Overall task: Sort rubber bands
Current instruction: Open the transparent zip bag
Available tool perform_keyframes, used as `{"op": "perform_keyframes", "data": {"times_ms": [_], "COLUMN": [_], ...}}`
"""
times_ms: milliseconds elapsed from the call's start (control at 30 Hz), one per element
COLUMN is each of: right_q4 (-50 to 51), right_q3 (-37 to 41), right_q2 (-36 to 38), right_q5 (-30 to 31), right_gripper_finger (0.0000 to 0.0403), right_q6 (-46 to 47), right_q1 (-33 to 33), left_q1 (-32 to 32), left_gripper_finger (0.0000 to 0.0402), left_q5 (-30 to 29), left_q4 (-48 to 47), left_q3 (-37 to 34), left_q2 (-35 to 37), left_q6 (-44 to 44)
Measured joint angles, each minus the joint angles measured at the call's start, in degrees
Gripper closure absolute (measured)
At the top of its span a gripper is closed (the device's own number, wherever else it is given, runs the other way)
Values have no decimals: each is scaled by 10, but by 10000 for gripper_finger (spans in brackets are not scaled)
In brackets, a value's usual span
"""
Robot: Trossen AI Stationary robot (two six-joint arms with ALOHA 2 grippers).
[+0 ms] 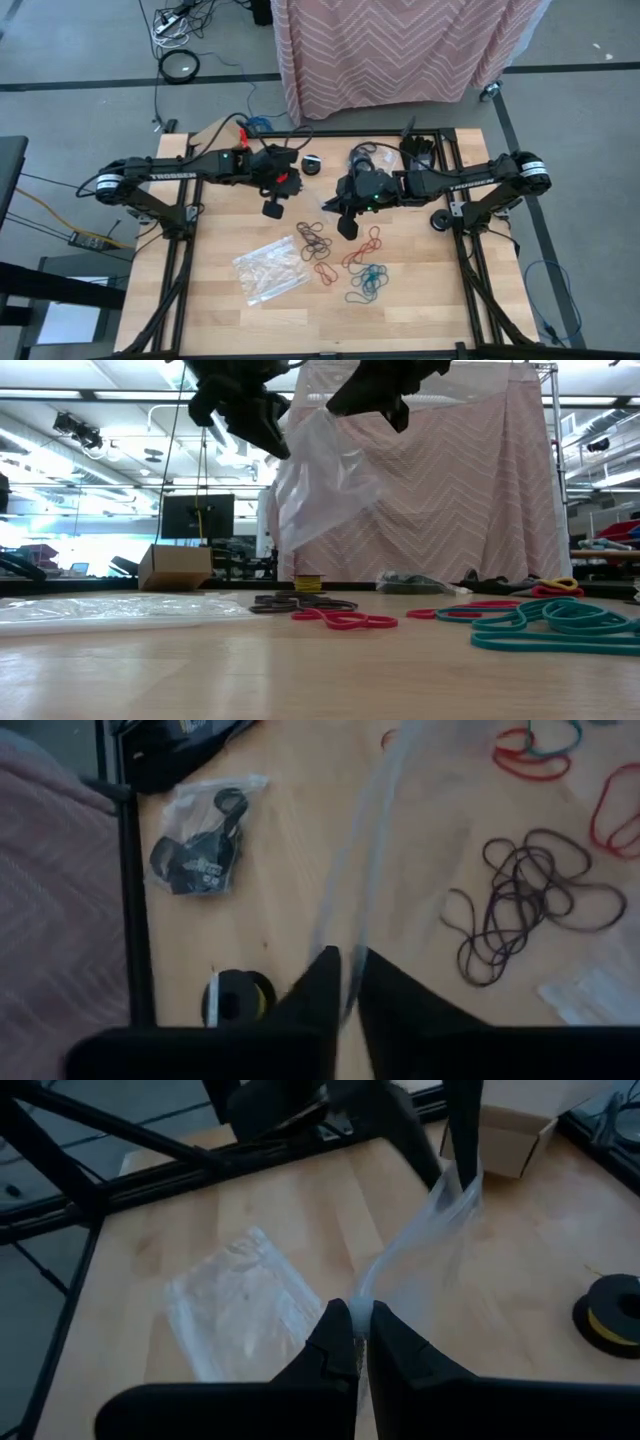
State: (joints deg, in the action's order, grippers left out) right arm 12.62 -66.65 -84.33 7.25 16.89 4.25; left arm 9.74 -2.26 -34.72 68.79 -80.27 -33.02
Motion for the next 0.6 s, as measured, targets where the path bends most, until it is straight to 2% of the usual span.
{"op": "perform_keyframes", "data": {"times_ms": [67, 300, 400, 533, 600], "right_q4": [15, 27, 14, 13, 6], "right_q3": [0, 0, 0, 0, 0], "right_q2": [0, 0, 0, 0, 0], "right_q5": [0, -16, -44, -61, -71], "right_gripper_finger": [401, 401, 401, 401, 401], "right_q6": [5, 3, -5, -12, -20], "right_q1": [0, -10, -24, -43, -54], "left_q1": [0, -1, -1, -2, -11], "left_gripper_finger": [391, 398, 399, 399, 400], "left_q5": [10, 93, 108, 166, 171], "left_q4": [-8, -61, -71, -90, -96], "left_q3": [3, 49, 54, 54, 54], "left_q2": [-1, 0, 0, -9, -19], "left_q6": [33, 106, 112, 113, 113]}}
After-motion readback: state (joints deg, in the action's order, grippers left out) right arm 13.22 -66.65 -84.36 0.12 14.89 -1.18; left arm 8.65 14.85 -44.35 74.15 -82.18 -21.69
